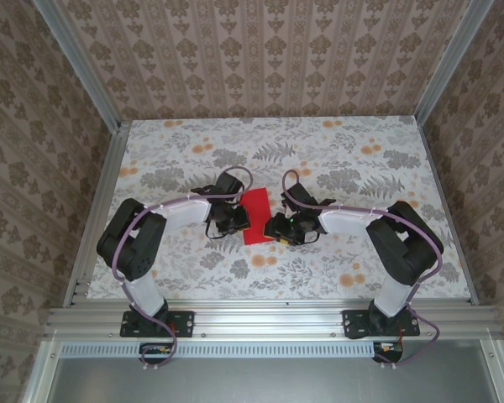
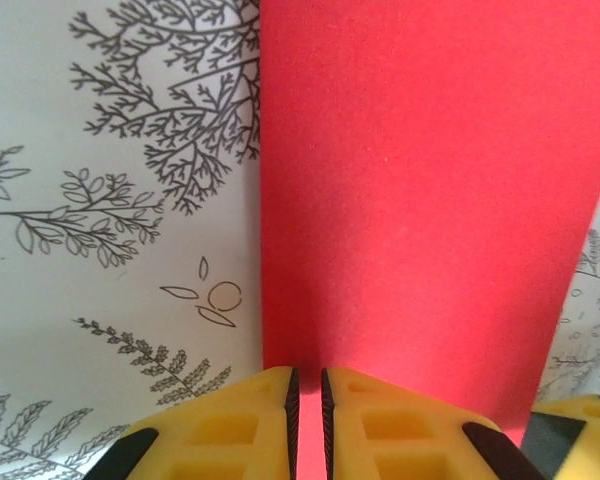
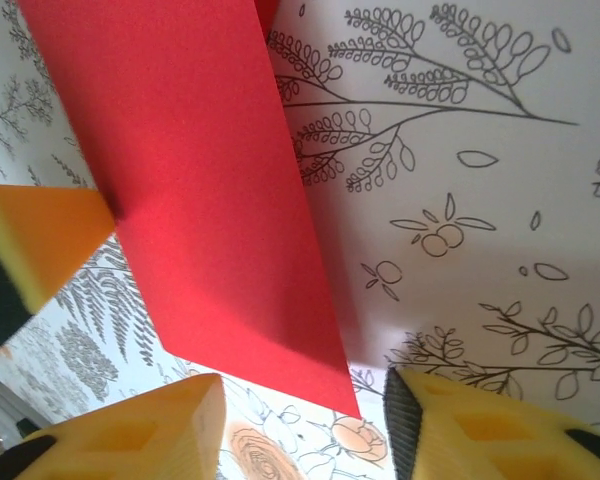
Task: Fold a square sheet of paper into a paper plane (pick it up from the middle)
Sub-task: Third fold the triangle at the center of the table.
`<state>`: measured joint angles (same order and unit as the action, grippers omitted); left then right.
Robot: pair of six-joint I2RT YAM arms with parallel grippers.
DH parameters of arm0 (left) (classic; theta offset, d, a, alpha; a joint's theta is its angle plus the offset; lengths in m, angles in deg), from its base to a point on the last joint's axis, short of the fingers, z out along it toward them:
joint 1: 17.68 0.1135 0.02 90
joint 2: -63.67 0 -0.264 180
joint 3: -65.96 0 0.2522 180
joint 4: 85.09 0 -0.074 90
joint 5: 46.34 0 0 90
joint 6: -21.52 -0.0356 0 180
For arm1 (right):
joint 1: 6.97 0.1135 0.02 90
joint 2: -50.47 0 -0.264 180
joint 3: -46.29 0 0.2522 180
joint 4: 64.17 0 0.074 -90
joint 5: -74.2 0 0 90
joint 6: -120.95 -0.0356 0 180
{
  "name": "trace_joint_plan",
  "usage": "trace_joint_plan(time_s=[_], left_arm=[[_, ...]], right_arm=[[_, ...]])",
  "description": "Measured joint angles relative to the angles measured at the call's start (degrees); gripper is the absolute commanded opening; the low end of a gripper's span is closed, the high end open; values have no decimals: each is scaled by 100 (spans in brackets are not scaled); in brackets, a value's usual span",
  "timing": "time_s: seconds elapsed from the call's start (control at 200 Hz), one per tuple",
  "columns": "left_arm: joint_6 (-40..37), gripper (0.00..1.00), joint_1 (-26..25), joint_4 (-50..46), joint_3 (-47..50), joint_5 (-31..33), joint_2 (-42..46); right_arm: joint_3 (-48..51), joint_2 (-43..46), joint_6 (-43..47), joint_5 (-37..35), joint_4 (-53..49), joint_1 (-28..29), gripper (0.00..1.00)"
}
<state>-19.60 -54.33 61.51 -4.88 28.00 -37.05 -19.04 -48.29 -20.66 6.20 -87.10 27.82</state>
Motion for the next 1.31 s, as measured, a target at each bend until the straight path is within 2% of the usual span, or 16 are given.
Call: trace_joint_plan(time_s=[0.195,0.37,0.535,0.655,0.985,1.08,1.245,1.305], left_arm=[[0,17,0,-9,0,4,-57],[0,17,4,-24,0,4,-59],[0,18,28,-39,-39,-11,-57],[-2,20,76,44,-76,-105,-55],[-70,18,225,151,-260,-195,-79],[-87,16,223,170,-267,-195,-186],[-107,14,225,122,-271,-133,-361],[-111,13,225,111,-282,-118,-361]], right_arm=[[0,0,-116,136,164,0,27],[2,2,-160,186,223,4,20],[2,2,-203,177,212,4,4],[2,2,-186,157,155,4,0],[2,2,79,160,-339,4,1],[2,2,114,162,-398,4,6],[2,11,157,164,-420,4,21],[11,50,118,164,-402,4,23]])
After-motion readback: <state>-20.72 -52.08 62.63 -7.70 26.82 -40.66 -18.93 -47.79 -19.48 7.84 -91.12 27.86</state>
